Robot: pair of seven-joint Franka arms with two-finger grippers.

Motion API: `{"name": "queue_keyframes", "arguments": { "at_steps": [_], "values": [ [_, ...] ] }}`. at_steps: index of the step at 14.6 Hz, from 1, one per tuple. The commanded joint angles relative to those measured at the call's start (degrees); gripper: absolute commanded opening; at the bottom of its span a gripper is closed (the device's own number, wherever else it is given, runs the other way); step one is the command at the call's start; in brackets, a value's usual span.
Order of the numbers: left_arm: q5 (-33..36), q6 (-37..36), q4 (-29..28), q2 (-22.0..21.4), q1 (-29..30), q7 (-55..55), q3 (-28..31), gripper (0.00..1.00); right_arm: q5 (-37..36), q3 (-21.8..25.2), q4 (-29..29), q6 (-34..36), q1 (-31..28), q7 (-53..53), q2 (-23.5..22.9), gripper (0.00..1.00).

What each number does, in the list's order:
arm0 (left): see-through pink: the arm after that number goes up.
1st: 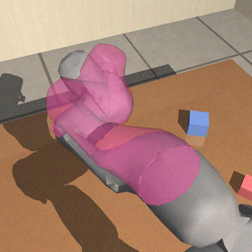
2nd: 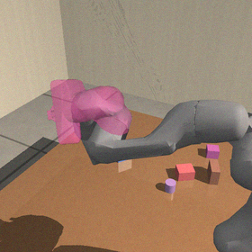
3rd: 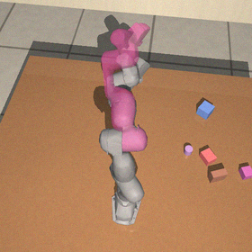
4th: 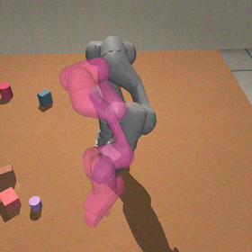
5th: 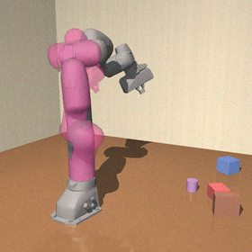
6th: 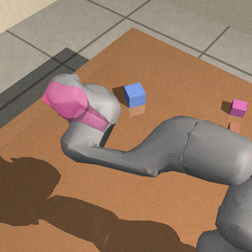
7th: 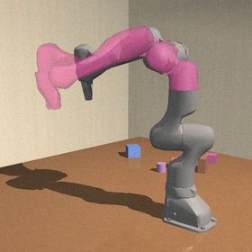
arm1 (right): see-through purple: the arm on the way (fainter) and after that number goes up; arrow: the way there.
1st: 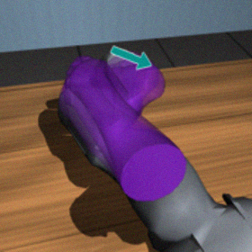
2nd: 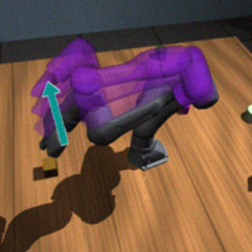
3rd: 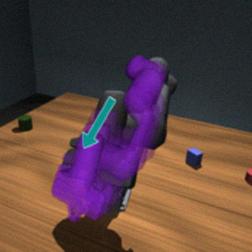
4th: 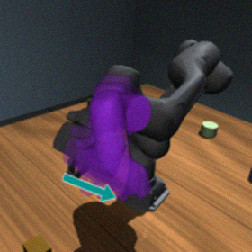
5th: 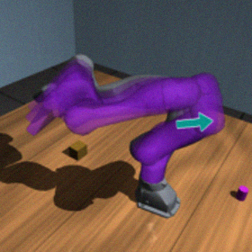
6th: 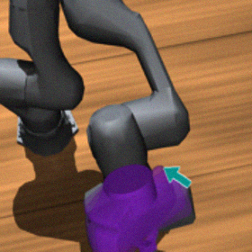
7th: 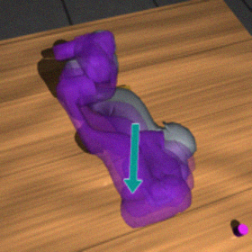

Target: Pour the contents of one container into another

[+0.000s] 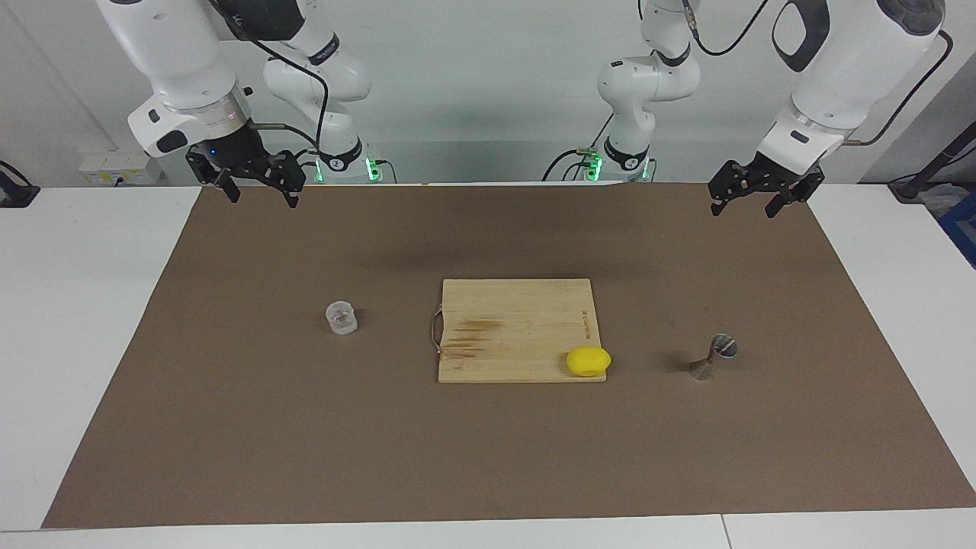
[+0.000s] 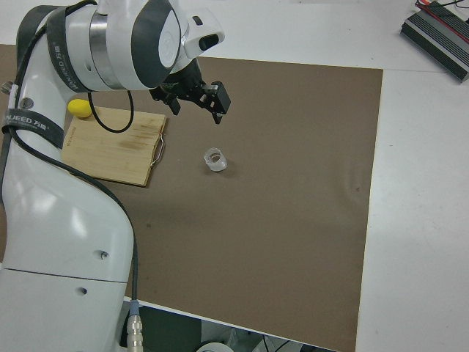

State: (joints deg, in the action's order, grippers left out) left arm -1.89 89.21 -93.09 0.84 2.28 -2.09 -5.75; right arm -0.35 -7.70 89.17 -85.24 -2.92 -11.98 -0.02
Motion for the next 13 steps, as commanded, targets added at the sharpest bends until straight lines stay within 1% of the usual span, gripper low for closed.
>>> {"name": "queue_keyframes", "arguments": {
  "at_steps": [1, 2, 4, 7, 8, 9, 11, 13],
  "values": [
    [-1.10, 1.49, -0.43, 4.94, 1.58, 0.07, 0.48, 1.00, 0.17, -0.21, 0.83, -3.35, 0.11, 1.79, 0.46, 1.00],
    [-1.53, 0.97, -0.25, 6.87, 3.15, 0.24, 1.26, 1.00, 0.09, -0.21, 0.83, -3.70, 0.11, 1.87, 0.37, 1.00],
    [-1.98, 2.01, -0.95, 9.34, 3.43, 0.24, 4.50, 1.00, -0.09, -0.21, 0.91, -3.80, 0.02, 1.87, 0.37, 1.00],
    [-8.98, 1.41, -0.95, 13.38, 3.35, 2.69, 10.57, 1.00, -0.88, -0.21, 0.83, -3.88, 0.11, 1.79, 0.19, 1.00],
    [-12.66, 1.32, -1.21, 14.27, 3.43, 5.58, 12.59, 1.00, -1.40, -0.21, 0.91, -3.80, 0.11, 1.79, 0.11, 1.00],
    [-17.83, 1.49, -2.35, 15.23, 3.52, 9.17, 15.31, 1.00, -1.93, -0.21, 0.83, -3.80, 0.11, 1.79, -0.07, 1.00],
    [-27.60, 2.19, -5.68, 15.59, 3.61, 14.20, 20.24, 1.00, -2.37, -0.30, 0.91, -3.88, 0.46, 1.70, -0.07, 1.00],
    [-34.38, 2.54, -8.50, 15.68, 4.74, 20.77, 21.66, 1.00, -2.20, -0.30, 1.18, -4.24, 0.55, 1.17, -0.07, 1.00]
  ]
}}
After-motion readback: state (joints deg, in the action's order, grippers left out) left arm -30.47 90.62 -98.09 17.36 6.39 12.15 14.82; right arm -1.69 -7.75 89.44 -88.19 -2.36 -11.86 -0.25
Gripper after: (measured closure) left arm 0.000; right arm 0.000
